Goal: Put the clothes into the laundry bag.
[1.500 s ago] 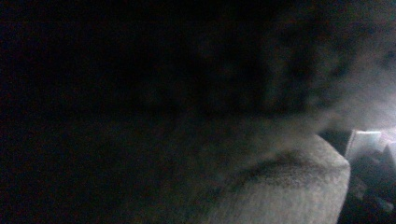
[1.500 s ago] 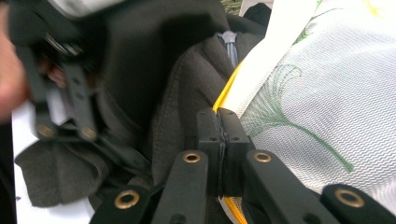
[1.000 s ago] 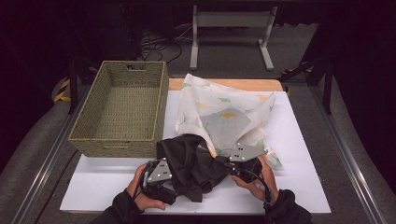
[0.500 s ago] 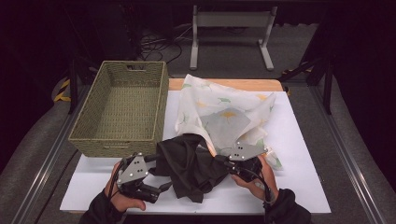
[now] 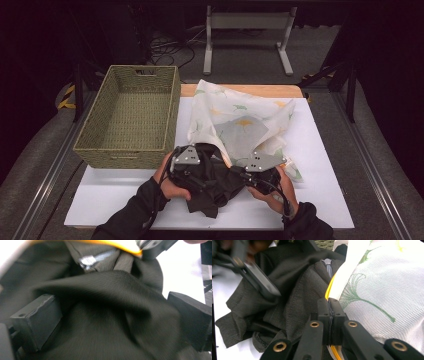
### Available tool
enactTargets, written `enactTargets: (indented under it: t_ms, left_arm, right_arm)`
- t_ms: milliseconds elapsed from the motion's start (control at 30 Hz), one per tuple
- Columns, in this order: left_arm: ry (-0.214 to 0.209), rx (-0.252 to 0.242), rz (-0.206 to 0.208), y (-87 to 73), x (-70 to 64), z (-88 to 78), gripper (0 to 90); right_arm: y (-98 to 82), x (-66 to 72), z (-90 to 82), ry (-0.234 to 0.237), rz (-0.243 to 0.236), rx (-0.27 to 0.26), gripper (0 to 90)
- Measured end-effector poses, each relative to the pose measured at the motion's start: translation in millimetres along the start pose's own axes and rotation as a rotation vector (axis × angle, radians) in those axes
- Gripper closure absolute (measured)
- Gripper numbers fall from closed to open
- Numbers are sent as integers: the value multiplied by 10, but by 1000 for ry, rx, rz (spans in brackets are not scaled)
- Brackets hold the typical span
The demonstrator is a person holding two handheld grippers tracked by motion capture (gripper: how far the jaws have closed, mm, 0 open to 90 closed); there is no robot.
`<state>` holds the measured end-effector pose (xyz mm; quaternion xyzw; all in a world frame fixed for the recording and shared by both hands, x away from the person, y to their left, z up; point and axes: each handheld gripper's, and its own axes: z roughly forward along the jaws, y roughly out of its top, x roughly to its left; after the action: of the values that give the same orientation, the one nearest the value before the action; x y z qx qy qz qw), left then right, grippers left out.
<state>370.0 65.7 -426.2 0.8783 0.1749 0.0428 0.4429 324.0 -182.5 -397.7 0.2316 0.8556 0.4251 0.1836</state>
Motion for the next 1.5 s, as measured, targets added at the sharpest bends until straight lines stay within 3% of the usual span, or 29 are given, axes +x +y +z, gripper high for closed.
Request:
enactTargets:
  t_ms: [67, 133, 200, 300, 400, 433, 533, 600, 767, 933, 1033, 1133, 1233, 1267, 1333, 1400, 1500]
  left_arm:
    - [-8, 29, 5, 1, 2, 158, 5]
    - [18, 57, 21, 4, -21, 327, 1]
    - [81, 93, 49, 1, -28, 449, 33]
    - [158, 78, 51, 12, -21, 477, 161]
    - [187, 41, 28, 5, 7, 456, 412]
    - [195, 26, 21, 1, 33, 445, 412]
    - [219, -36, 2, 16, 31, 398, 619]
    - [245, -92, -2, 58, 3, 322, 660]
    - [271, -178, 1, 159, -88, 122, 680]
    - [284, -310, 3, 408, -280, -320, 682]
    - [281, -328, -8, 487, -314, -387, 678]
    - [280, -326, -40, 503, -232, -239, 672]
    - [281, -271, -134, 419, -17, 116, 663]
    - [293, -256, -145, 390, 39, 193, 653]
    - [275, -267, -231, 279, 183, 350, 633]
    - [274, -286, -215, 237, 246, 371, 594]
    - [285, -278, -189, 237, 230, 334, 488]
  right_arm:
    - [-2, -1, 7, 0, -2, 3, 894]
    - [-5, 0, 15, 1, -1, 8, 894]
    - [-7, 2, 33, 6, -1, 13, 894]
    - [-7, 16, 55, 15, -2, 19, 894]
    - [-4, 21, 67, 24, -1, 18, 895]
    - [-2, 24, 74, 29, 2, 17, 895]
    - [22, 44, 106, 35, -2, 15, 895]
    - [63, 61, 114, 35, -5, 1, 896]
    - [268, 115, 32, 43, -13, -81, 897]
    - [570, 256, -182, 48, -59, -180, 897]
    - [653, 292, -286, 58, -69, -212, 897]
    - [697, 333, -370, 64, -73, -225, 897]
    - [640, 316, -379, 55, -57, -209, 898]
    - [598, 290, -360, 50, -46, -191, 898]
    - [503, 233, -308, 48, -22, -167, 898]
    - [390, 169, -253, 39, -4, -138, 898]
    - [221, 63, -199, 16, 20, -102, 897]
